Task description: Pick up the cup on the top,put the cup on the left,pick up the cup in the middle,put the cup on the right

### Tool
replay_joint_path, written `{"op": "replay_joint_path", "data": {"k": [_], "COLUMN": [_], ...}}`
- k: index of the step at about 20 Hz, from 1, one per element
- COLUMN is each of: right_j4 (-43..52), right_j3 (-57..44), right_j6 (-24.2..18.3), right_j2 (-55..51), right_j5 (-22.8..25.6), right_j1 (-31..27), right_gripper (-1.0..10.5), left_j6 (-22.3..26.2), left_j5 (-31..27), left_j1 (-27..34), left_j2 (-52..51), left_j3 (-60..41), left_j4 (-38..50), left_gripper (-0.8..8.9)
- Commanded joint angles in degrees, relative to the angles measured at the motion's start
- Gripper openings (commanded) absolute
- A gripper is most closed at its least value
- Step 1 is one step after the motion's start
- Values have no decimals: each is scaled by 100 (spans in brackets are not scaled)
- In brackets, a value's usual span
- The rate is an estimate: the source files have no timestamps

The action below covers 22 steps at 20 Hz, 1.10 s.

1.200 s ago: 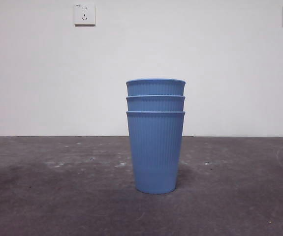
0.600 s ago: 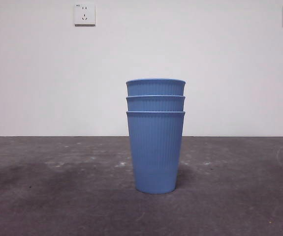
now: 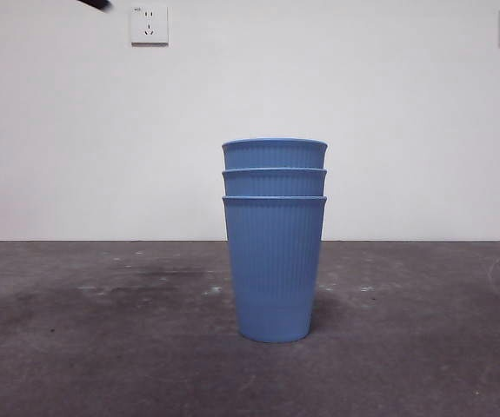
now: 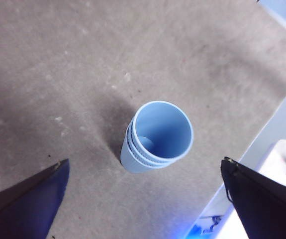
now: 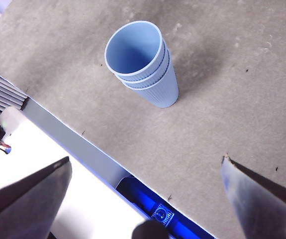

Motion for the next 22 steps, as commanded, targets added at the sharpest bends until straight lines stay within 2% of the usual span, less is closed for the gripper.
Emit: {"op": "replay_joint_path", "data": {"k": [1,5,11,13,16,17,19,21,22], "right_j4": [59,74,76,76,79,79,79,79,79], "right_j3": [2,2,2,2,2,2,2,2,2], "right_j6": [37,37,37,37,35,35,35,35,35], "right_j2": [4,13,57,68,87,90,90,90,90], "right_j5": [20,20,22,28,37,37,37,37,39], "right_j1": [13,13,13,13,13,13,13,13,13], "right_gripper": [502,502,502,502,502,502,502,502,502], "left_j6": [-37,-37,-85,-90,-199,-201,-199,-201,-214], "left_j5": [-393,-929,-1202,-1233,-1261,-1342,-1384,-1384,-1384], "left_j1": [-339,-739,-960,-1003,-1115,-1141,-1180,-1185,-1191], "left_j2": [608,1558,2376,2490,2551,2551,2551,2551,2551], "left_j3": [238,516,527,527,527,527,527,527,527], "left_j4": [61,192,393,455,452,426,315,256,236], "left_gripper": [615,615,614,556,555,528,402,392,328]}}
